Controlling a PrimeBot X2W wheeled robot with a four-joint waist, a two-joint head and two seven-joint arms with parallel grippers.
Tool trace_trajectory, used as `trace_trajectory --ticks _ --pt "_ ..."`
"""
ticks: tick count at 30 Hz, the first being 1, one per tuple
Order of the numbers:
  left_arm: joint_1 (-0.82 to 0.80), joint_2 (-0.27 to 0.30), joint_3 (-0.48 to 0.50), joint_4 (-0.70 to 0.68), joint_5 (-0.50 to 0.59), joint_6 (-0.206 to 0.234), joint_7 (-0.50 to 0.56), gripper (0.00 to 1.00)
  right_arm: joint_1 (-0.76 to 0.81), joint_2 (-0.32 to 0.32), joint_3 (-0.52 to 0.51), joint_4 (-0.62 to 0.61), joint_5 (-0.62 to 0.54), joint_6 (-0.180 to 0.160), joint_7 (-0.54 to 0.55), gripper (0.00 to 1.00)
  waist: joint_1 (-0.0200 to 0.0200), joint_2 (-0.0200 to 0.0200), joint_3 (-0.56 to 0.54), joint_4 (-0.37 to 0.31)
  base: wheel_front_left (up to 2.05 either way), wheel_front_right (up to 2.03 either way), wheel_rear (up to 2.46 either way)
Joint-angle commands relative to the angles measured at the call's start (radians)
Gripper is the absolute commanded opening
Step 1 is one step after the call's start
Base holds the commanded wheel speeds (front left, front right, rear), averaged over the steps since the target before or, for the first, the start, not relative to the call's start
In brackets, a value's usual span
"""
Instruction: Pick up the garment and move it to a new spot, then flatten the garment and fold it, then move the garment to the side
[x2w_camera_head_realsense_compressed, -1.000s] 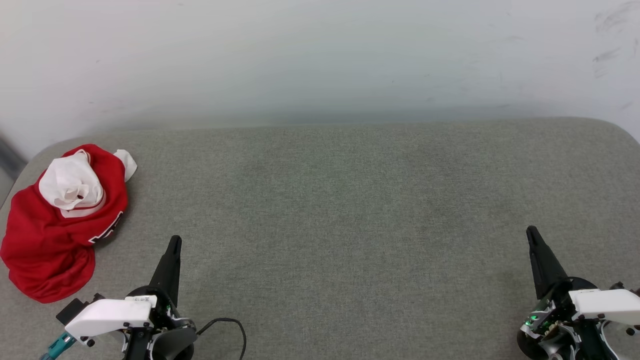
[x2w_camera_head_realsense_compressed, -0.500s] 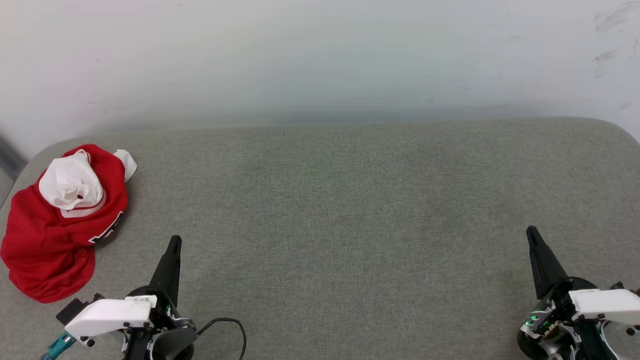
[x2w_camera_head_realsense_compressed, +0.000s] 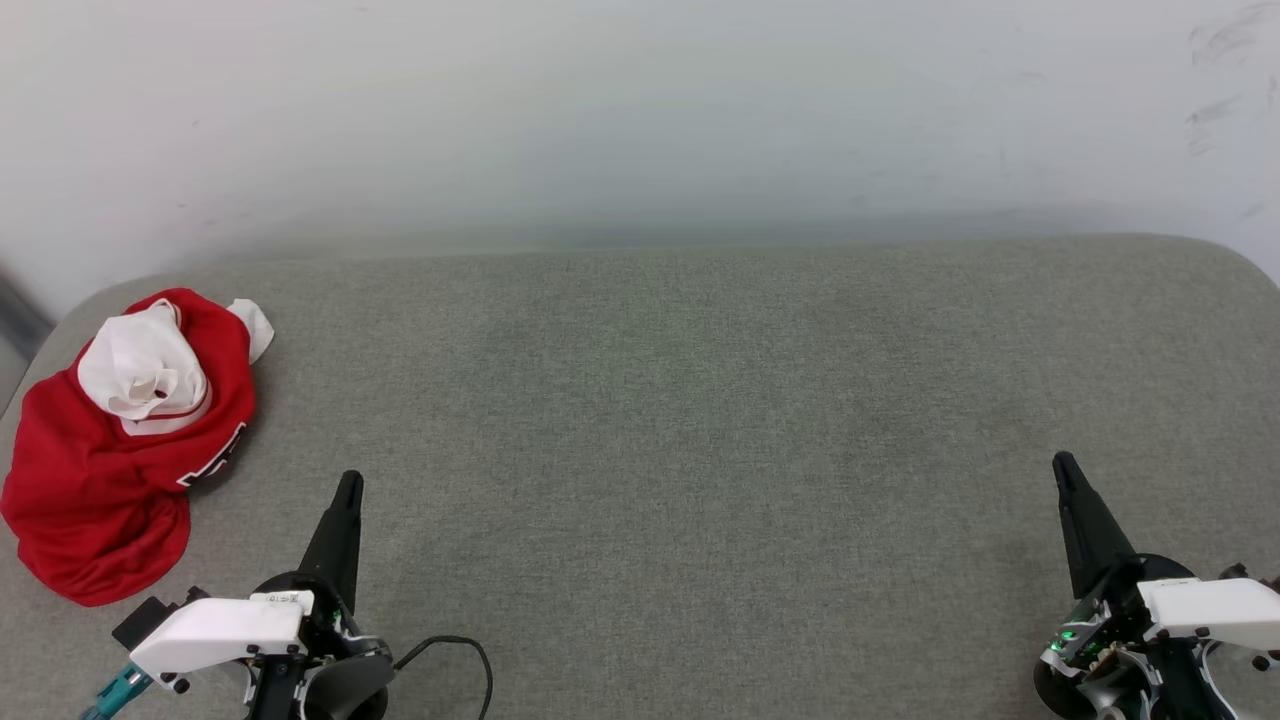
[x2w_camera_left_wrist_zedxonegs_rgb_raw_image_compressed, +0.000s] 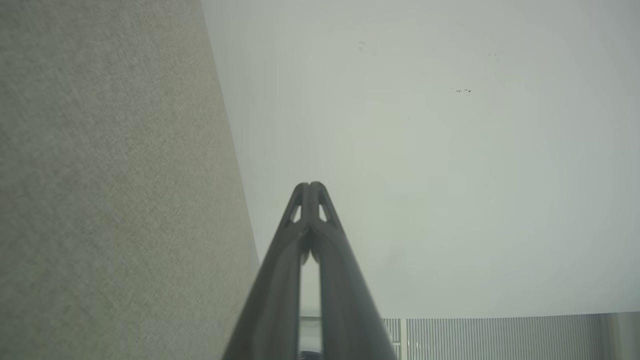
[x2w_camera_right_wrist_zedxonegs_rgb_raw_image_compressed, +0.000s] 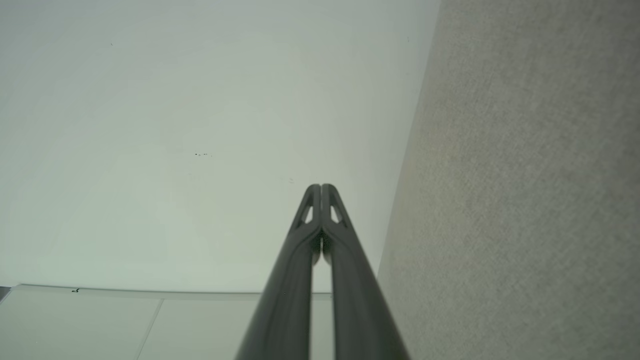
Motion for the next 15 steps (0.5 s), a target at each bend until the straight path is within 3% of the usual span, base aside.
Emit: trace_trajectory --ticks 1,6,7,15 --pt "-0.007 0.000 0.003 0.000 0.000 -0.002 0.002 0.00 -0.013 0.004 0.001 0.000 -0.004 0.000 0.001 0.00 0.0000 0.0000 0.000 0.000 0.00 0.00 0.00" --pt "-0.007 0.000 0.003 0.000 0.000 -0.002 0.002 0.00 -0.013 0.004 0.001 0.000 -0.004 0.000 0.001 0.00 0.0000 0.0000 0.000 0.000 0.00 0.00 0.00" --pt "0.000 0.000 0.000 0.000 0.000 0.000 0.000 1.00 0.000 0.000 0.000 0.000 0.000 0.000 0.000 1.00 0.0000 0.0000 0.000 0.000 0.00 0.00 0.00" --pt "0.030 -0.003 -0.008 0.020 0.005 0.000 -0.016 1.00 0.034 0.001 0.004 0.032 -0.008 0.000 -0.016 1.00 0.0000 0.0000 0.000 0.000 0.00 0.00 0.00"
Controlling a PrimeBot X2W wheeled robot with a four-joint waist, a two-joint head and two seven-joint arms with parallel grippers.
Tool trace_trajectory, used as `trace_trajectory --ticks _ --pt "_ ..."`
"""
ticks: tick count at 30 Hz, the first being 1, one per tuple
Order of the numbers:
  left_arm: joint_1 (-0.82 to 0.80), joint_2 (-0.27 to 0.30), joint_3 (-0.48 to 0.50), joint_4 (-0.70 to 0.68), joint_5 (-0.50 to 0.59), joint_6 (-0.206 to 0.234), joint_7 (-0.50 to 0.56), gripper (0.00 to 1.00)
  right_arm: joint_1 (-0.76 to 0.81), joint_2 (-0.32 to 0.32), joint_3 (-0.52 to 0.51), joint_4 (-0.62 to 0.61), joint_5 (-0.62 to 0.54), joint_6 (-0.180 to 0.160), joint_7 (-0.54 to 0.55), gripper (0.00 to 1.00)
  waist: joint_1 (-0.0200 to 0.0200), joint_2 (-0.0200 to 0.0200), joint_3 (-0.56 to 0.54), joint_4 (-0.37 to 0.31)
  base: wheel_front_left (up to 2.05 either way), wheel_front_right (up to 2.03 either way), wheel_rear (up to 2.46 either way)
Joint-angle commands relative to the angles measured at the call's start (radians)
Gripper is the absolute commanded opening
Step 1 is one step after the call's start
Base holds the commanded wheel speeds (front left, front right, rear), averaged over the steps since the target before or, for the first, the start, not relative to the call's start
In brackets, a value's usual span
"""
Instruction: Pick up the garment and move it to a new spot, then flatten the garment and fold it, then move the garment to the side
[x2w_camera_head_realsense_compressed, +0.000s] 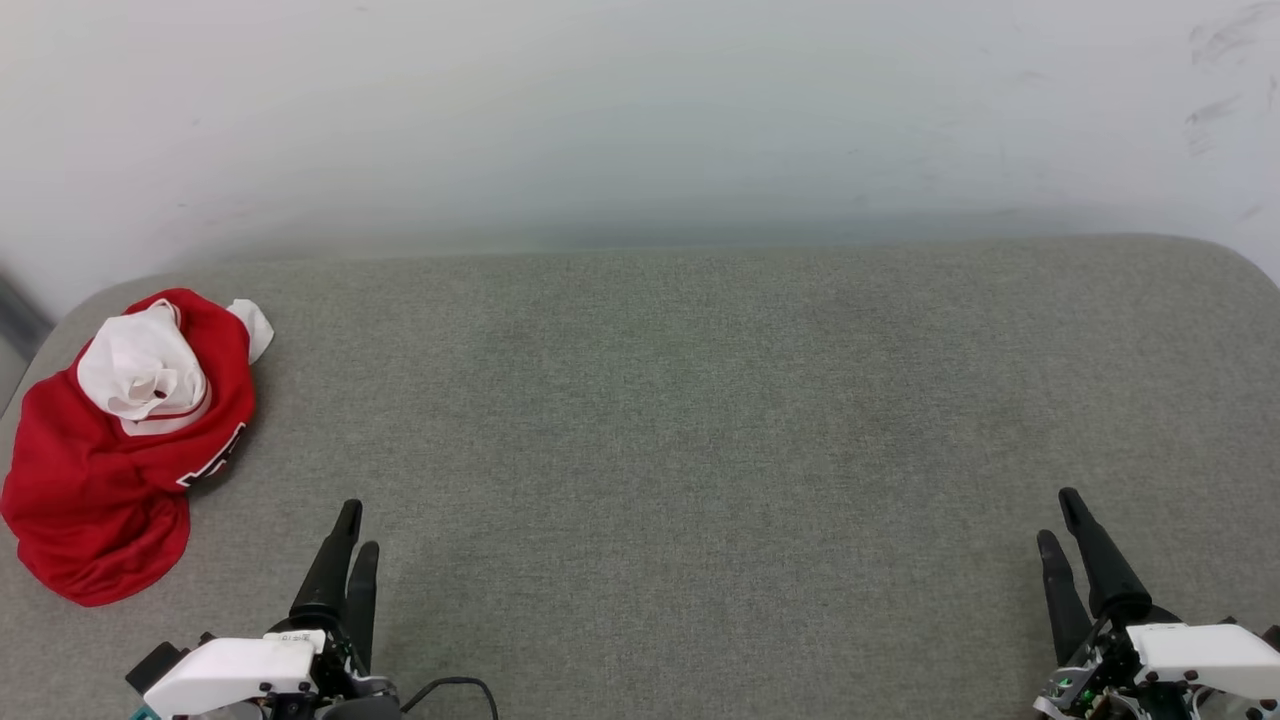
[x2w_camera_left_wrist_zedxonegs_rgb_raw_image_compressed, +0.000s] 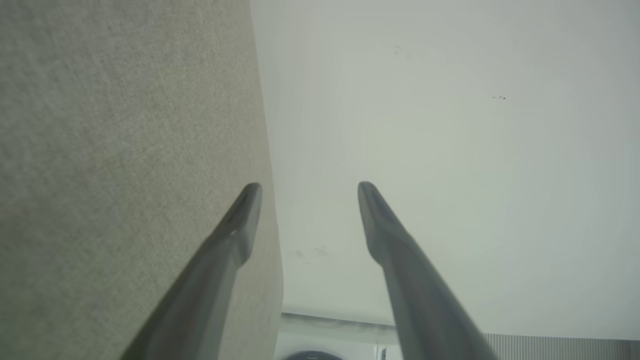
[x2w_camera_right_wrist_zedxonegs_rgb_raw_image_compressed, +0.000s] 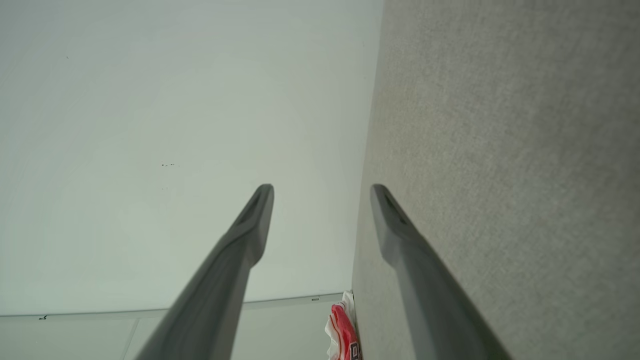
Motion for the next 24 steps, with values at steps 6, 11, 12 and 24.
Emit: trace_trajectory --ticks 6,11,12,24 --pt "-0.017 0.002 0.020 -0.038 0.077 0.007 -0.034 1.00 -0.015 0.000 -0.008 -0.042 -0.087 0.000 -0.036 1.00 0.0000 -0.0001 0.002 0.000 0.00 0.00 0.00" --pt "-0.019 0.002 0.017 -0.079 0.214 0.043 -0.058 1.00 -0.012 0.000 -0.014 -0.089 -0.213 0.000 -0.059 1.00 0.0000 -0.0001 0.004 0.000 0.00 0.00 0.00" --pt "-0.018 0.002 0.012 -0.087 0.241 0.053 -0.063 1.00 -0.011 0.000 -0.011 -0.100 -0.244 0.000 -0.064 1.00 0.0000 -0.0001 0.004 0.000 0.00 0.00 0.00" --pt "0.000 0.003 -0.050 -0.141 0.516 0.134 -0.114 1.00 0.014 0.000 0.039 -0.163 -0.570 0.000 -0.116 1.00 0.0000 -0.0001 0.005 0.002 0.00 0.00 0.00"
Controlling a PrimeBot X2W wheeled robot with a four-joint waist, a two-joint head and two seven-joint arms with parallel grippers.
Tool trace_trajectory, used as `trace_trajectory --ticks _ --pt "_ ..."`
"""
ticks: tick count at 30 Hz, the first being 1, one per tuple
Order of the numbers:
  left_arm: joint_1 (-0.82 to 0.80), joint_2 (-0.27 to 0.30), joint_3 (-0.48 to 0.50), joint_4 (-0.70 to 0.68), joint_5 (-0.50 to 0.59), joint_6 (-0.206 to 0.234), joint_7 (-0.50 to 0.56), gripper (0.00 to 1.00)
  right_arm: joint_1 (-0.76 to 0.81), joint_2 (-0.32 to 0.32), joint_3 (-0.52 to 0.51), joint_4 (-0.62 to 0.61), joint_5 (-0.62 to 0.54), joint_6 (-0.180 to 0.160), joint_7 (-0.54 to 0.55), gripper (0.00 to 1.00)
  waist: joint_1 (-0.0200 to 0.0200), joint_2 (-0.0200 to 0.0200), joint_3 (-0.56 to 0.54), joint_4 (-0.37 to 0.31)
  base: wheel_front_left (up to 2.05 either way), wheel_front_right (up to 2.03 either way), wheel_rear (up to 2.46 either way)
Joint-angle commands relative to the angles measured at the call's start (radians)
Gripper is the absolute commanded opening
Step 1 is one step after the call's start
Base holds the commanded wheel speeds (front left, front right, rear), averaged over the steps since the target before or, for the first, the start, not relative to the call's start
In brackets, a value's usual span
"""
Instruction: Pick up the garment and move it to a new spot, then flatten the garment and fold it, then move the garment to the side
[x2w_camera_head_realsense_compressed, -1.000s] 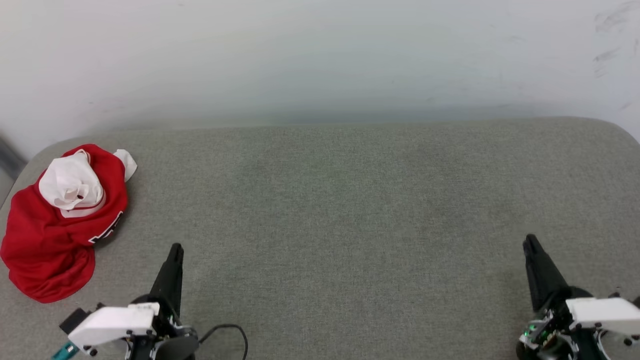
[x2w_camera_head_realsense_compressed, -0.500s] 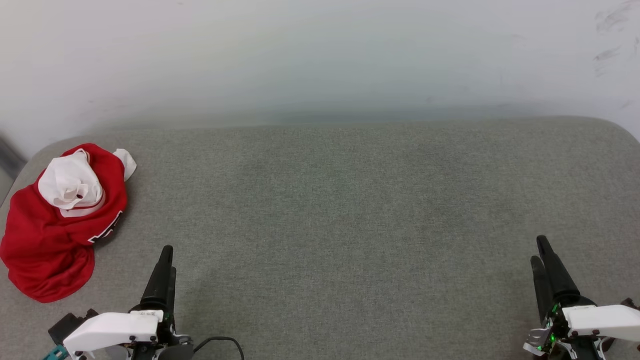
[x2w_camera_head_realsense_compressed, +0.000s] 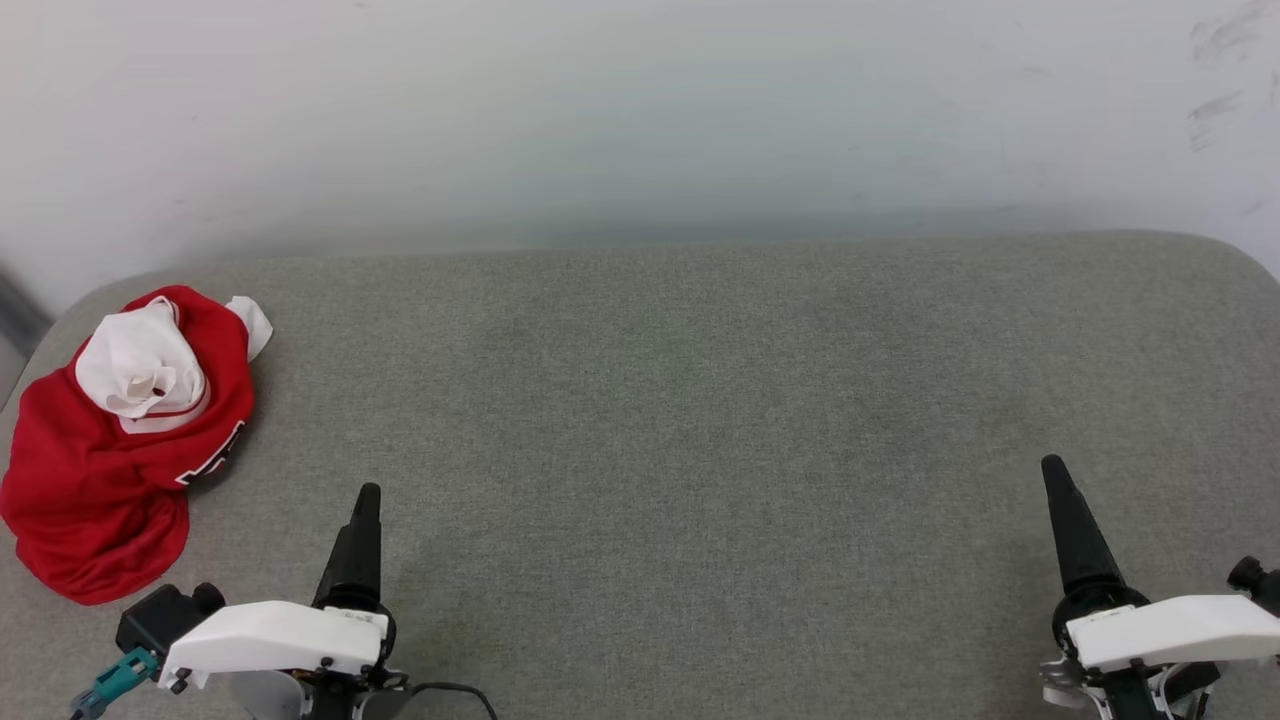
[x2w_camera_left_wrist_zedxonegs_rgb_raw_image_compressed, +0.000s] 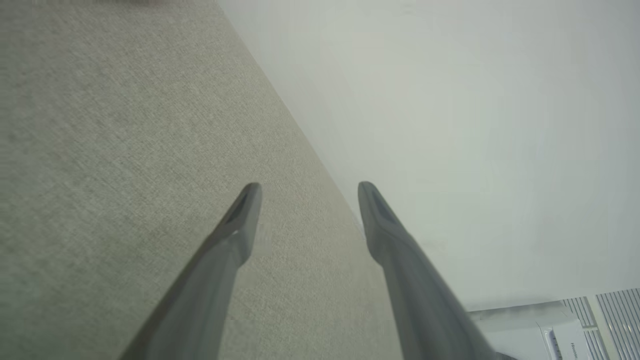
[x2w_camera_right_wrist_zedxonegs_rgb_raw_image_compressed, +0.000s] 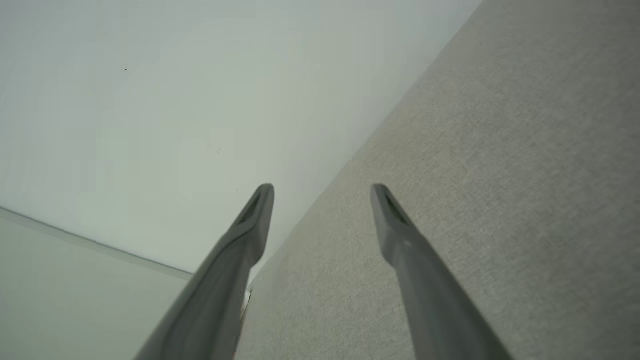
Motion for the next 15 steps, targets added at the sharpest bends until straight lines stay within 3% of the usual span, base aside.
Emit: trace_trajectory --ticks 1,15 --pt "-0.008 0.002 -0.008 -0.021 0.041 0.007 -0.011 1.00 0.000 -0.001 0.006 -0.023 -0.044 0.000 -0.012 1.00 0.0000 -0.0001 0.000 0.000 0.00 0.00 0.00" --pt "0.007 0.003 -0.037 -0.057 0.261 0.037 -0.062 1.00 0.022 0.000 0.010 -0.044 -0.269 0.000 -0.063 1.00 0.0000 -0.0001 0.002 0.005 0.00 0.00 0.00"
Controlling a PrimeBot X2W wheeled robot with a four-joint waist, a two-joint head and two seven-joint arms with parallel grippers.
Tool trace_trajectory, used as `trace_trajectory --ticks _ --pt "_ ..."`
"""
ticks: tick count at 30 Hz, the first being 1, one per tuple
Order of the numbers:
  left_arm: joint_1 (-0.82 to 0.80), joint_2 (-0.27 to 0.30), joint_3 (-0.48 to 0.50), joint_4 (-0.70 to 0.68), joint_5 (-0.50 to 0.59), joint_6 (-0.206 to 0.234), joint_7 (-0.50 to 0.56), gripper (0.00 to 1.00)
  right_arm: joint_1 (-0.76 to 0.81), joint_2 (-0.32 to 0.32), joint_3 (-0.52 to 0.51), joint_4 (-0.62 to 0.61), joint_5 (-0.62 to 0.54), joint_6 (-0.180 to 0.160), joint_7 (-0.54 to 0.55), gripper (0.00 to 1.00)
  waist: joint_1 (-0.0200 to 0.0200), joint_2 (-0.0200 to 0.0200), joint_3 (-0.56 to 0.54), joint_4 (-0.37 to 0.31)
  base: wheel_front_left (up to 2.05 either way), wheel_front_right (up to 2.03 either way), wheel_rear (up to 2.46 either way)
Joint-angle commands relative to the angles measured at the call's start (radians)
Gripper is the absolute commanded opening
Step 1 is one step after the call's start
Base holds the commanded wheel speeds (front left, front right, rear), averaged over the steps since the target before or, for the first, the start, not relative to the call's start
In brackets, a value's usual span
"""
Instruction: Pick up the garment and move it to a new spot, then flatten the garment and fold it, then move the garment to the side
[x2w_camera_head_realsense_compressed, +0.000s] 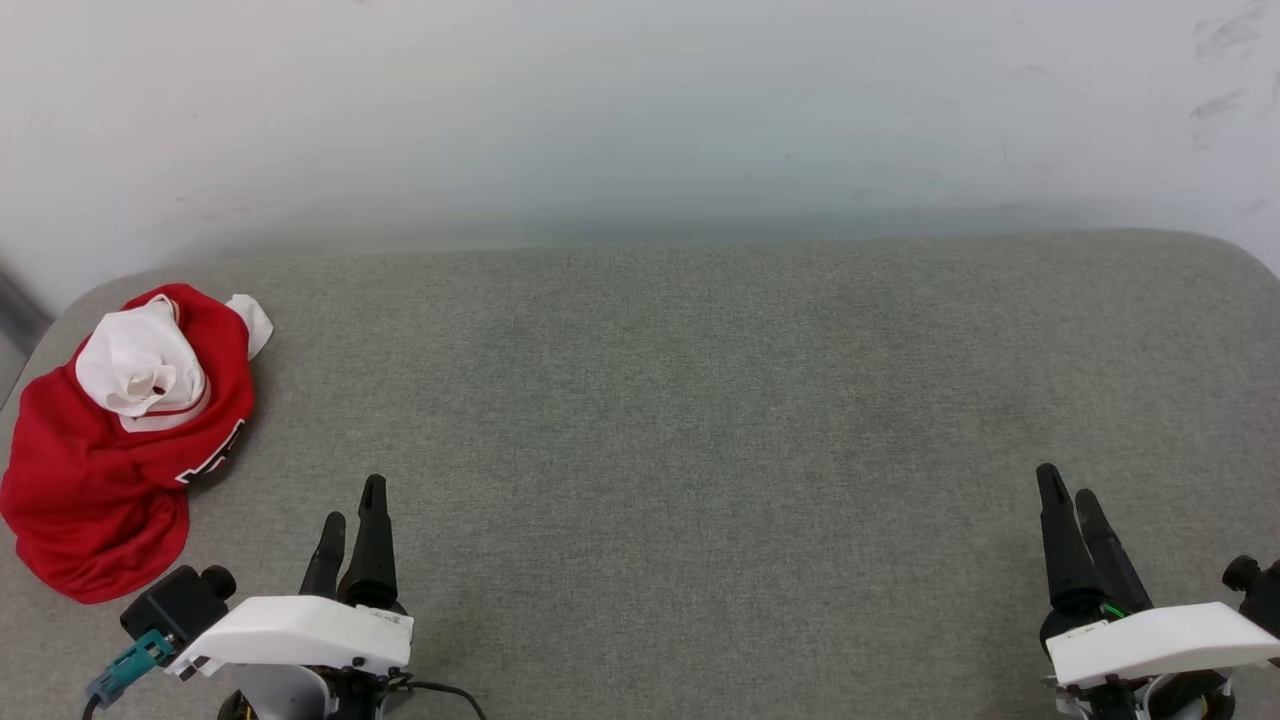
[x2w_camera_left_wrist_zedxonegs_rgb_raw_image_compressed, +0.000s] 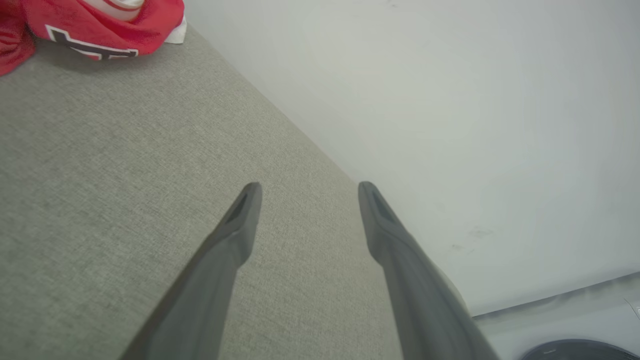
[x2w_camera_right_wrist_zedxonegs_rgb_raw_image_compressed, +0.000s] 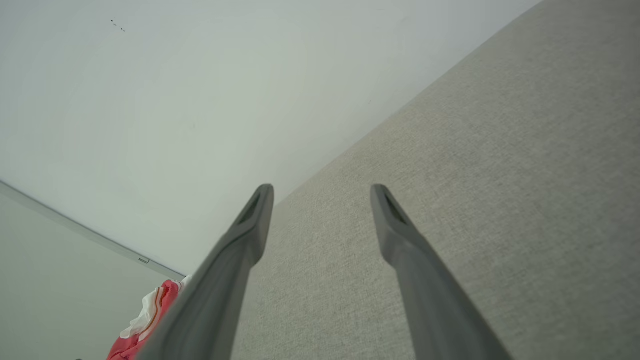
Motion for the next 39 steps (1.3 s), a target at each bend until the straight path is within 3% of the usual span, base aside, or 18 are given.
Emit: trace_trajectory --ticks 1,13,39 --pt "-0.002 0.002 -0.006 -0.021 0.039 0.006 -0.010 1.00 -0.001 0.000 0.001 -0.022 -0.037 0.000 -0.011 1.00 0.0000 0.0000 0.000 0.001 0.00 0.00 0.00" --pt "0.010 0.003 -0.033 -0.049 0.230 0.024 -0.054 1.00 0.016 0.000 0.012 -0.049 -0.219 0.000 -0.056 1.00 0.0000 0.0000 0.003 0.003 0.00 0.00 0.00" --pt "0.035 0.003 -0.077 -0.077 0.502 0.044 -0.121 1.00 0.045 0.000 0.024 -0.098 -0.495 0.000 -0.121 1.00 0.0000 0.0000 0.004 0.008 0.00 0.00 0.00"
